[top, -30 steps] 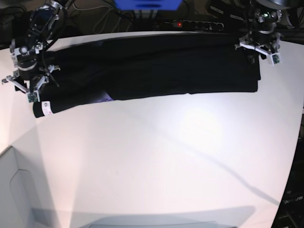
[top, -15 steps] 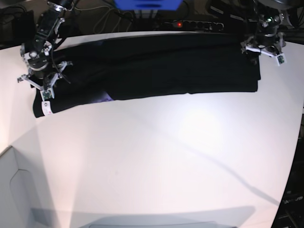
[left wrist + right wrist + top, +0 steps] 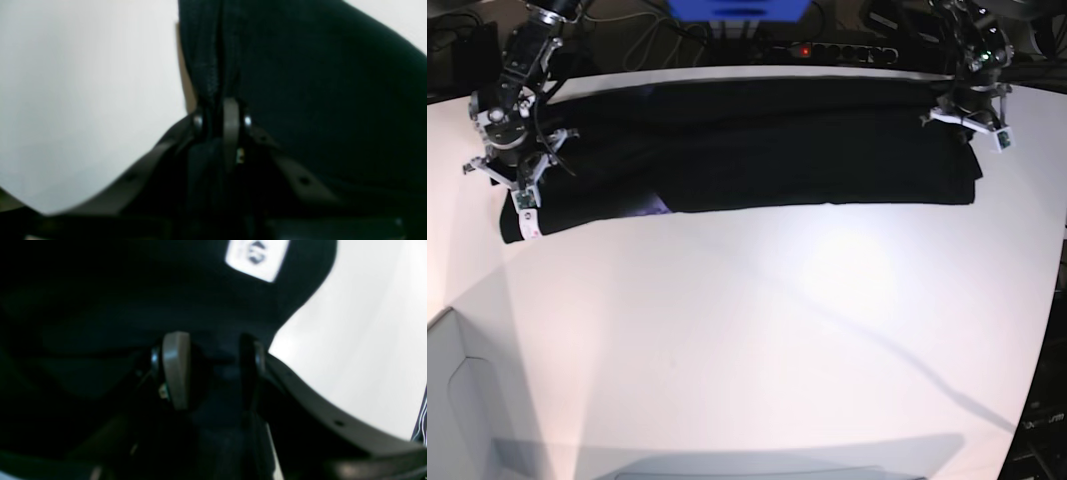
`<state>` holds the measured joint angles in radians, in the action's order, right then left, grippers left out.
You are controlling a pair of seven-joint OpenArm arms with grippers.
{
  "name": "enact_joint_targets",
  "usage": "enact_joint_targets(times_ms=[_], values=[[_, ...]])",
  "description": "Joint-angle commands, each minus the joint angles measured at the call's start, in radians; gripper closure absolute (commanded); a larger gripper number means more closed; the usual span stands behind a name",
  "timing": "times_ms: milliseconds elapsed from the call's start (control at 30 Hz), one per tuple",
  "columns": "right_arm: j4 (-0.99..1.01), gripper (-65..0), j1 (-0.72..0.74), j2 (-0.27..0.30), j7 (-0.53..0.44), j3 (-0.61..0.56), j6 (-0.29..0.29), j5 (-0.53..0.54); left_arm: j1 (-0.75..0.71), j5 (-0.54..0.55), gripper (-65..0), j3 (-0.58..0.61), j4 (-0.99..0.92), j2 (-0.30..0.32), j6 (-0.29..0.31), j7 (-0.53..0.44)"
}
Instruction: Fold the T-shirt properly
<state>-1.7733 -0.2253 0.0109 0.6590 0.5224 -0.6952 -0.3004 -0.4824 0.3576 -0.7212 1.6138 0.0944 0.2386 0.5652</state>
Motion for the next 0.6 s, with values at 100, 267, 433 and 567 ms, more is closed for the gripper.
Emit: enact_joint_targets(times_ms=[100, 267, 433, 567], values=[[0.028, -24.8, 0.028, 0.010, -0.015, -0.015, -0.003, 0.004, 0.050, -0.024, 0.0, -0.084, -0.008, 0.009, -0.025, 0.025], [0.100, -24.7, 0.034, 0.010, -0.017, -0.011, -0.003, 0.004, 0.064, -0.024, 0.0, -0.096, 0.006, 0.009, -0.025, 0.025], [0.103, -24.7, 0.028, 0.013, -0.054, -0.009, -0.003, 0.002, 0.066, -0.022, 0.0, -0.104, 0.006, 0.009, -0.025, 0.017], [0.102, -24.7, 0.022, 0.028, -0.078, -0.008, -0.003, 0.002, 0.066, -0.022, 0.0, -0.125, 0.006, 0.009, -0.025, 0.017]])
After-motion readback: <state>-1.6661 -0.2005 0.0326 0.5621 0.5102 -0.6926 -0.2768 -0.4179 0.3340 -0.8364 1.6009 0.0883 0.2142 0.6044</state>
